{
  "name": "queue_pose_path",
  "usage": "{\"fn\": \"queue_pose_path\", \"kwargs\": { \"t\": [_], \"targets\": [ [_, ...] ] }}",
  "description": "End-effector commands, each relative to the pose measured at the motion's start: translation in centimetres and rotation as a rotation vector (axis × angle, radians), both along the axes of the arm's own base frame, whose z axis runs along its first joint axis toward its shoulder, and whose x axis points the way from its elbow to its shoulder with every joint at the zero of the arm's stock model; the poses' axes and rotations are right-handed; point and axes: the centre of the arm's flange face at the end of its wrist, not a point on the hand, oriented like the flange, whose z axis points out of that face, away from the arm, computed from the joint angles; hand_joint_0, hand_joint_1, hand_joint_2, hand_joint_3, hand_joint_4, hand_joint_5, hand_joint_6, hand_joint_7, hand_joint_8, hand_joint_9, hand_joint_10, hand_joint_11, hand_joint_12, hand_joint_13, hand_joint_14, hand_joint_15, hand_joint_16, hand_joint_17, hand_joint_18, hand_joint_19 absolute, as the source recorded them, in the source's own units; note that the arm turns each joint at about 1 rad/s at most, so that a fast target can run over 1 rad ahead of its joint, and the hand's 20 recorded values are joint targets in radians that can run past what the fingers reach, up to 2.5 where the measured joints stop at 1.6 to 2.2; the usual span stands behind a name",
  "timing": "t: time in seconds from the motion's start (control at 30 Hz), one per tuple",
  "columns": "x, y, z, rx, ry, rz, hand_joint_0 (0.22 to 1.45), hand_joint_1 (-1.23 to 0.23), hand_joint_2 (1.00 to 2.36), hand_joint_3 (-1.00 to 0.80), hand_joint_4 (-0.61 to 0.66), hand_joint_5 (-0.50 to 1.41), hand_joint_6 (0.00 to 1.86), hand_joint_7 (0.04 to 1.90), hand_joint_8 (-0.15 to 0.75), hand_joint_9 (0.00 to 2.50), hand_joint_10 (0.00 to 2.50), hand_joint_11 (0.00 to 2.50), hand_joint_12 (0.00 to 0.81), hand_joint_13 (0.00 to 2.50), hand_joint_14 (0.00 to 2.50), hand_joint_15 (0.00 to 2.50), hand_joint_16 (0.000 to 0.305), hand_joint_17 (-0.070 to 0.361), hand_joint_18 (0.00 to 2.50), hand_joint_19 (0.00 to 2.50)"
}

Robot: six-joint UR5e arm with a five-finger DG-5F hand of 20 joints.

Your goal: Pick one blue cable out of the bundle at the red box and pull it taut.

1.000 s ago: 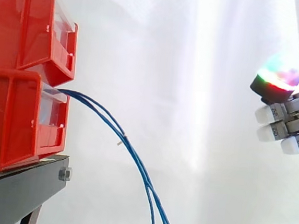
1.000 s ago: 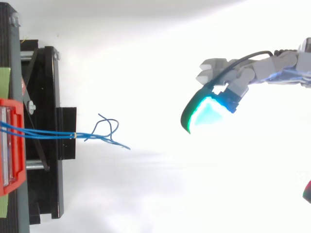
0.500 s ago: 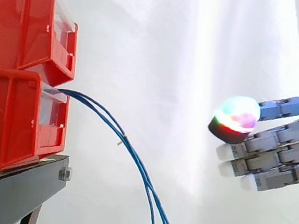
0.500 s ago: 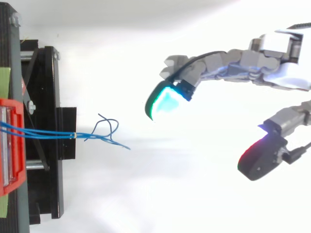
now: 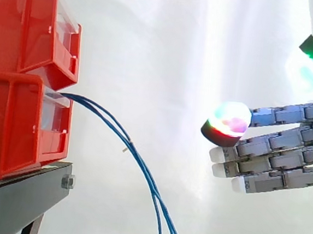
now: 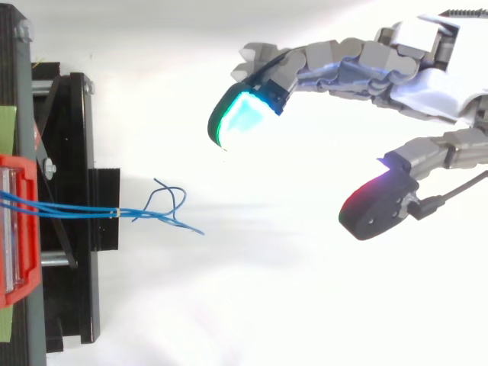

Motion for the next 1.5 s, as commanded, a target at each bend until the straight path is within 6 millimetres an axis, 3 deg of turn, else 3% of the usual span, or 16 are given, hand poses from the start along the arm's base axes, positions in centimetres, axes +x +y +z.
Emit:
{"fn": "queue_pose_path", "kwargs": {
  "t": [0.0,0.1,0.37,0.6,0.77,0.93,0.97,1.2,1.47],
  "targets": [
    [0.4,0.2,-0.4,-0.013,-0.011,-0.004,0.51,-0.69,1.0,-0.5,0.36,-0.17,0.5,0.77,0.295,0.32,0.0,0.0,0.365,0.04,0.0,0.06,0.06,0.136,0.0,0.01],
    [1.0,0.3,-1.4,-0.021,-0.011,-0.005,0.51,-0.69,1.0,-0.5,0.36,-0.16,0.5,0.78,0.295,0.33,0.0,0.0,0.364,0.04,0.0,0.06,0.06,0.135,0.0,0.01],
    [6.4,1.3,-3.7,0.007,0.004,0.029,0.52,-0.68,1.0,-0.5,0.36,-0.16,0.5,0.77,0.296,0.33,0.0,0.0,0.361,0.05,0.0,0.06,0.059,0.133,0.0,0.02],
    [9.6,2.3,-5.8,0.026,-0.007,0.07,0.53,-0.67,1.0,-0.5,0.37,-0.15,0.5,0.83,0.297,0.34,0.0,0.0,0.359,0.07,0.0,0.07,0.059,0.132,0.0,0.02],
    [10.0,3.0,-6.3,0.014,-0.014,0.078,0.53,-0.67,1.0,-0.5,0.38,-0.15,0.5,0.86,0.297,0.35,0.0,0.0,0.359,0.07,0.0,0.07,0.058,0.132,0.0,0.03],
    [11.3,3.0,-8.3,0.035,-0.03,0.089,0.55,-0.67,1.0,-0.5,0.38,-0.14,0.5,0.94,0.296,0.35,0.0,0.0,0.356,0.08,0.0,0.07,0.058,0.13,0.0,0.03],
    [12.1,3.3,-8.3,0.056,-0.038,0.11,0.55,-0.67,1.0,-0.5,0.36,-0.13,0.5,0.98,0.296,0.36,0.0,0.01,0.355,0.08,0.0,0.07,0.057,0.129,0.0,0.03],
    [12.4,3.8,-7.8,0.046,-0.028,0.12,0.57,-0.66,1.0,-0.5,0.31,-0.12,0.5,1.13,0.294,0.36,0.0,0.02,0.351,0.09,0.0,0.07,0.056,0.126,0.0,0.04],
    [12.5,3.8,-7.6,0.045,-0.036,0.121,0.58,-0.66,1.0,-0.5,0.29,-0.12,0.51,1.15,0.295,0.37,0.0,0.02,0.349,0.11,0.0,0.07,0.056,0.126,0.0,0.05]
  ]
}}
